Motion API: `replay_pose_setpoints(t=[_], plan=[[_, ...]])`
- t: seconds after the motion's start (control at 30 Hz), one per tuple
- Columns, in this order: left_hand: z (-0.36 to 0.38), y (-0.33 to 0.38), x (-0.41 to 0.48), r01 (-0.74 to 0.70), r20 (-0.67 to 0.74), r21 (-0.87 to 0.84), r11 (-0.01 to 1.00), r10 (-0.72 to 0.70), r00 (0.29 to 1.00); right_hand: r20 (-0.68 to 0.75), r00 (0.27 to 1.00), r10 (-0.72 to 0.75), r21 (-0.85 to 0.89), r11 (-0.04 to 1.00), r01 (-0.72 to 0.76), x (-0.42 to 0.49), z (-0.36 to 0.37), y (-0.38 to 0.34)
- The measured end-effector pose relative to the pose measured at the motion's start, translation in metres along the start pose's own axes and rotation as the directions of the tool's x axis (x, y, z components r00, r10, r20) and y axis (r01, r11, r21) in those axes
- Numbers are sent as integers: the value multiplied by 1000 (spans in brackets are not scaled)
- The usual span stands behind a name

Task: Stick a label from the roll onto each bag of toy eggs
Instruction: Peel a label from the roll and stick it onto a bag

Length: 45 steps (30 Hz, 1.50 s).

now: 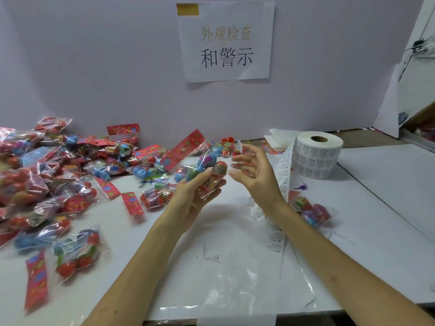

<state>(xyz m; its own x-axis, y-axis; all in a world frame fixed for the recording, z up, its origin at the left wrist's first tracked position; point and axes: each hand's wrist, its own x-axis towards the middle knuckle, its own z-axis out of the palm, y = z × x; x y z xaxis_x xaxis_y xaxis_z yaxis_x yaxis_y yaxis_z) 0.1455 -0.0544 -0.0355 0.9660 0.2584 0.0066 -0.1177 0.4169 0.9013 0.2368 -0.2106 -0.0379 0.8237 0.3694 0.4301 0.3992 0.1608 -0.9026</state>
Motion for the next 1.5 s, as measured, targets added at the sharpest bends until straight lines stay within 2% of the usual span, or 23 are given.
replay_pose_setpoints(t=[0.1,0.17,0.23,0.33,0.43,0.57,0.9,1.3,1.5], plan=[[1,0,2,-9,-54,-53,999,6,999,-29,997,78,70,995,-75,1,-3,-5],[0,1,2,-19,-73,-92,996,13,997,-9,986,165,200,967,-160,3,-5,-8],[-2,1,3,-27,-85,-104,994,19,996,91,954,286,365,882,-299,3,-6,-10],[-3,1,4,-31,-90,-110,993,21,996,282,872,400,528,694,-490,2,-5,-13],[-2,2,4,-43,-91,-117,992,33,995,392,815,426,597,556,-578,0,-4,-10],[-2,3,4,-35,-86,-136,990,23,996,471,769,431,613,467,-637,-2,-2,-7],[-2,3,4,-27,-93,-165,986,11,996,511,731,453,562,467,-683,-7,4,-1],[-4,3,3,-44,-44,-142,989,38,998,524,739,424,542,503,-673,-7,4,0],[-3,3,3,-53,-76,-116,992,44,996,517,749,415,513,550,-659,-7,4,0]])
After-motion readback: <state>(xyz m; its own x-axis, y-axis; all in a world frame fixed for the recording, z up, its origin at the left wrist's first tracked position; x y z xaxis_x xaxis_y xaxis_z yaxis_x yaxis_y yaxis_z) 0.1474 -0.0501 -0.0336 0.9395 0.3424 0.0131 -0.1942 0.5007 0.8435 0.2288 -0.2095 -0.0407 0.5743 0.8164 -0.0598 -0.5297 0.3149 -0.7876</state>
